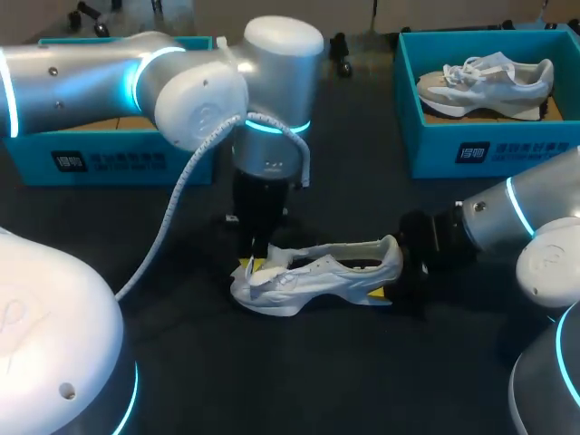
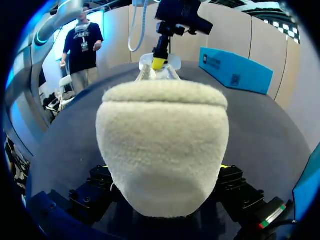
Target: Take the shoe out of the shoebox, open the shoe tongue, remove and reinsert the insole, then place the shoe into the shoebox
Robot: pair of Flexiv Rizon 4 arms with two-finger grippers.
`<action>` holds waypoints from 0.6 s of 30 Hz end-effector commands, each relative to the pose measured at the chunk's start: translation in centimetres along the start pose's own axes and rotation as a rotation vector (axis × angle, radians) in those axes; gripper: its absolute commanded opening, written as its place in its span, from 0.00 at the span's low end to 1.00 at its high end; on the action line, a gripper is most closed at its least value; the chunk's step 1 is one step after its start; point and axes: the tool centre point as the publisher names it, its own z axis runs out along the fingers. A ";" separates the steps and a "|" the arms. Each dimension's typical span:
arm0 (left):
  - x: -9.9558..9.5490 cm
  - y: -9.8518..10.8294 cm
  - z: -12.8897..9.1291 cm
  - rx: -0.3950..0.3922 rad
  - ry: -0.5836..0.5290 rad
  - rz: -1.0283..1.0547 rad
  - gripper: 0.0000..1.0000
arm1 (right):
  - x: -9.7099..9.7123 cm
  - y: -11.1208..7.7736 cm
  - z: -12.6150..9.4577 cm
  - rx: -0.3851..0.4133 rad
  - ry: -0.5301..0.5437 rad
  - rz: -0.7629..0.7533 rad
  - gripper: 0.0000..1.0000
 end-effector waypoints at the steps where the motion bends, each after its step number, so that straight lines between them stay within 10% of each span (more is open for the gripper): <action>1: 0.4 -0.4 1.2 -0.003 -0.023 -0.004 0.37 | 0.0 -0.2 0.2 0.006 -0.003 0.002 0.00; 4: 0.1 -0.5 1.1 0.004 -0.016 0.001 0.44 | 0.0 -0.2 0.2 0.006 -0.003 0.002 0.00; 5: 0.0 -0.4 0.9 0.014 -0.013 0.002 0.56 | 0.0 -0.2 0.2 0.006 -0.003 0.002 0.00; 6: -0.1 -0.4 0.7 0.017 -0.006 0.013 0.93 | 0.0 -0.2 0.2 0.006 -0.003 0.002 0.00; 7: -0.2 -0.2 0.6 0.022 0.000 0.027 1.00 | 0.0 -0.2 0.2 0.006 -0.003 0.002 0.00; 18: -0.6 1.6 -3.3 0.070 0.148 0.241 1.00 | 0.0 -0.2 0.2 0.006 -0.003 0.002 0.00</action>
